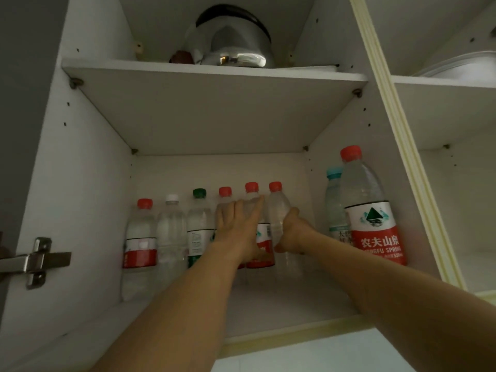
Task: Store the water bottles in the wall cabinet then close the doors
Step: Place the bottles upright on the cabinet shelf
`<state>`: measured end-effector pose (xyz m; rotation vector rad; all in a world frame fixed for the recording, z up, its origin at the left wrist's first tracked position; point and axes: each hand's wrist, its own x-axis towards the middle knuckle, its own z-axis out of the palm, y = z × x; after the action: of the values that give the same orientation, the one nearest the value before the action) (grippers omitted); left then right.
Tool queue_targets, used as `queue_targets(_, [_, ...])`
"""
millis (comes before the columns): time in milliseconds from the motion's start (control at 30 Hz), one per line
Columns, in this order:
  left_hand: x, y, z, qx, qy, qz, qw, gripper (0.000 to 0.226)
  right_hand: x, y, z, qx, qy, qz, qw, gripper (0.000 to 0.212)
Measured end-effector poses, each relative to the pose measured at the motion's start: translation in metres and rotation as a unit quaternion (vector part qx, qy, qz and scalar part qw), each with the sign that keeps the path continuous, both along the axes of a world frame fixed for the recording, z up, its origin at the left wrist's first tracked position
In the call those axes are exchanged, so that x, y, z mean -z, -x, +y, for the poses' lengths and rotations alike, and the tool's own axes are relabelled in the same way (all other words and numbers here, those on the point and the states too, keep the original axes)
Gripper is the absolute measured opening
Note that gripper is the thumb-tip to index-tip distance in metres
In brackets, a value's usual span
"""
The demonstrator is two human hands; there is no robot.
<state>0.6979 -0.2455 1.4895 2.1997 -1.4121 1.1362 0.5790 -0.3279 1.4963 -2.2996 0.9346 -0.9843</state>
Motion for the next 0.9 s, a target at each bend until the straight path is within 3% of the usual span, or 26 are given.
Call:
queue_targets(200, [0.001, -0.001, -0.003, -0.026, -0.004, -0.017, 1.000, 0.124, 0.009, 0.001, -0.008, 0.011, 0.046, 0.029, 0.998, 0.101])
queue_targets(367, [0.002, 0.002, -0.004, -0.061, -0.039, 0.001, 0.997, 0.136, 0.015, 0.009, -0.014, 0.018, 0.096, 0.025, 0.995, 0.069])
queue_targets(533, [-0.001, 0.009, -0.005, -0.101, -0.040, -0.024, 0.994, 0.135, 0.016, 0.011, -0.016, 0.007, 0.092, 0.052, 0.994, 0.083])
queue_targets(767, [0.000, 0.007, -0.010, -0.157, -0.031, -0.103, 0.982, 0.124, 0.016, 0.004, -0.021, 0.006, 0.079, 0.044, 0.996, 0.078])
queue_targets(900, [0.002, 0.008, -0.014, -0.188, -0.042, -0.113, 0.975, 0.122, 0.017, -0.001, -0.023, 0.012, 0.062, 0.061, 0.996, 0.086])
